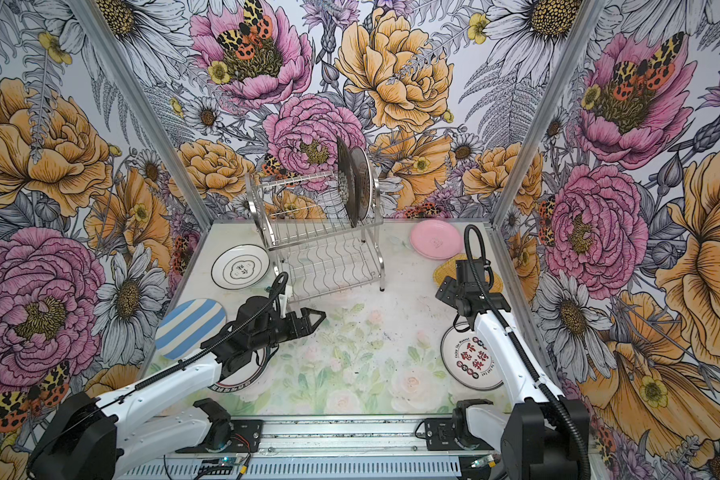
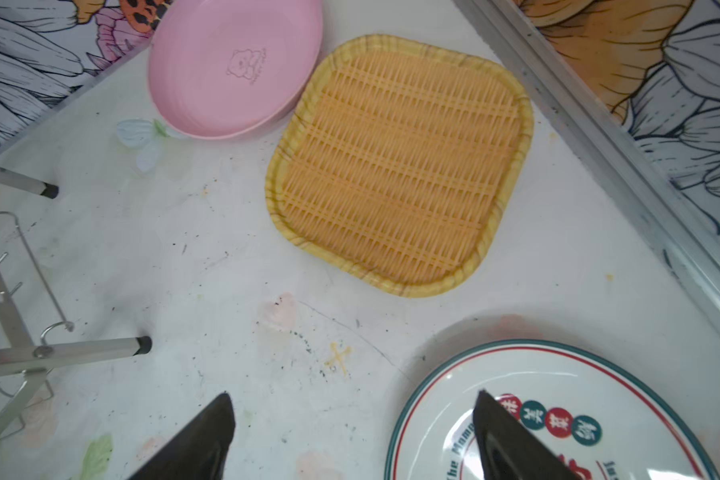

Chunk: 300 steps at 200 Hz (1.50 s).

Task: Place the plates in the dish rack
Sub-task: 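Open the right gripper and move it to the lettered white plate, then grip the lettered plate's rim with the right gripper and slide it toward the left gripper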

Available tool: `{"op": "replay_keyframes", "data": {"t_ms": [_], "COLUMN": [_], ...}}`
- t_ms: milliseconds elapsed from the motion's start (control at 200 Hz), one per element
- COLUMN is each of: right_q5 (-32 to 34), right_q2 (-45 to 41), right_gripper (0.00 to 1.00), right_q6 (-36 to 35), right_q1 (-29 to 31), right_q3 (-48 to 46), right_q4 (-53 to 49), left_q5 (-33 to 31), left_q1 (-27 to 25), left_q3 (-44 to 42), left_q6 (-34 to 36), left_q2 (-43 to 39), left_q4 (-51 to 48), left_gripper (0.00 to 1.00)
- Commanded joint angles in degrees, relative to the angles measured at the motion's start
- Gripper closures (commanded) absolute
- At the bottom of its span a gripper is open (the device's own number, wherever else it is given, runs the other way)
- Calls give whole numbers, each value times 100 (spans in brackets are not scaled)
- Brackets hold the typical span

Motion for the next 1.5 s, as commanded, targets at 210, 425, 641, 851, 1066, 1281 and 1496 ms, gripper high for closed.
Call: {"op": "replay_keyframes", "data": {"t_ms": [210,425,641,851,1066,1281,1496], "right_q5": [-383,-624,-1033,-1245,-1479,-1761,-2002], "right_q2": [414,670,947,1186,1202,1070,730], "right_gripper": [1,1,1,1,1,1,2], "right_q6": [-372,-372,-293,-226,-181,-100,93], "right_q1": [-1858,-2754,-3413,-3539,-3579,-3511,-3146], "right_q3": [-455,-611,-673,-734,-780,-969,-1160], "right_q4": [-47,183,495,647,647,612,401], "left_q5": [-174,-167,-172,-180,-164,-156,-159], "left_q1": [-78,-96,-106,-105,-104,-109,-105], "left_q3": [167,202,237,253,249,255,256], "left_q6": [154,173,240,269,285,285,292], "left_q2": [2,61,42,77,103,146,182], "left_q4": [-63,-90,-226,-239,-234,-235,-225], "left_gripper": [1,1,1,1,1,1,1]}}
